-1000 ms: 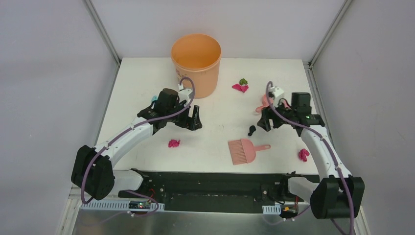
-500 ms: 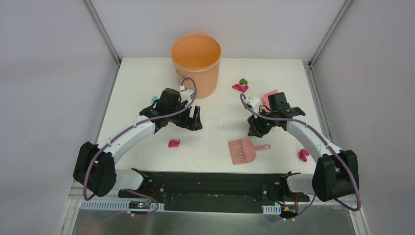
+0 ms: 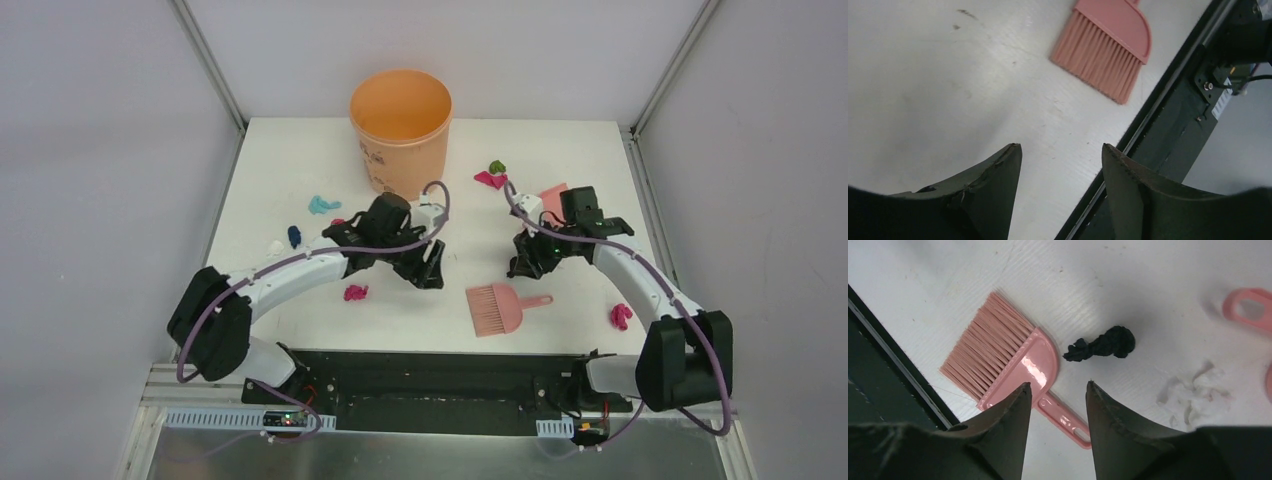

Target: Sweep away the paper scraps from the table

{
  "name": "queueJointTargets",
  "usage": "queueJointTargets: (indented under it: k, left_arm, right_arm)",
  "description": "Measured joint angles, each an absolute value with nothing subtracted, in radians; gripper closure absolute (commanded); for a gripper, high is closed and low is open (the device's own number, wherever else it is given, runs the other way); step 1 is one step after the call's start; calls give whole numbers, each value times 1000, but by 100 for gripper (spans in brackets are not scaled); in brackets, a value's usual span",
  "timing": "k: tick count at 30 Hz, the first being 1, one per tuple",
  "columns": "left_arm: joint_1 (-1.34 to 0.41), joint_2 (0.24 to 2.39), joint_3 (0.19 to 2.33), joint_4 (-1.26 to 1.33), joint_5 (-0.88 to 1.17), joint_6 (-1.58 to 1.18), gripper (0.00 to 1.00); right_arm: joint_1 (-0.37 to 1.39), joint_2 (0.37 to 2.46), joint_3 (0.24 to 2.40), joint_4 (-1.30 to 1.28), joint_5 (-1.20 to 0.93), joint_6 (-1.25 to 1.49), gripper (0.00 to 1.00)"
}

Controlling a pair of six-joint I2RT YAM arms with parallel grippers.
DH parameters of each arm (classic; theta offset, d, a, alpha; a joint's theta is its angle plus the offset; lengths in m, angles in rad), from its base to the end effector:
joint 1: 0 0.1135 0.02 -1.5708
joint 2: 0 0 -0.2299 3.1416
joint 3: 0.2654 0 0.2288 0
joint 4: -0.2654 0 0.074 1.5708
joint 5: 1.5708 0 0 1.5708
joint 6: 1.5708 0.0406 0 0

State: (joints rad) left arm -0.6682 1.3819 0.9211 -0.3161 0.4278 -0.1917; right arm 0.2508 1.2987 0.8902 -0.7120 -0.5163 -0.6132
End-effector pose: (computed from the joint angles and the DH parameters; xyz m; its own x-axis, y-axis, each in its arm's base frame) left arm 0.2096 -0.1869 0.2171 -0.6919 0.3253 -0.6446 0.6765 0.6039 -0.4214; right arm 0.2200 0.0771 0.2039 -0.4693 -0.6369 -0.6117 -0.8486 0.5168 0.1130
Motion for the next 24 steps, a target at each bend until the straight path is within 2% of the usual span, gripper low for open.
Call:
queueJointTargets:
  k: [5,10,14,17,24]
  left_arm:
    - [-793,1520,1016,-352,437,-169,42]
    - [-883,1619,1137,-437,341,-115,41]
    - [-967,1773,1330,-501,279,-25,51]
    - [-1002,1908,1477,-534,266,59,54]
    - [-1006,2048,1576,-594,267,178,59]
  right_arm:
    - [73,1256,922,-705,-636,-507,47]
    - [-3,1183,924,-665,-660,-414,46]
    - [-22,1151,924,-643,-638,-380,46]
    - [-41,1141,924,-628,-603,-360,46]
    - [-95,1138,924,-621,-588,-330,45]
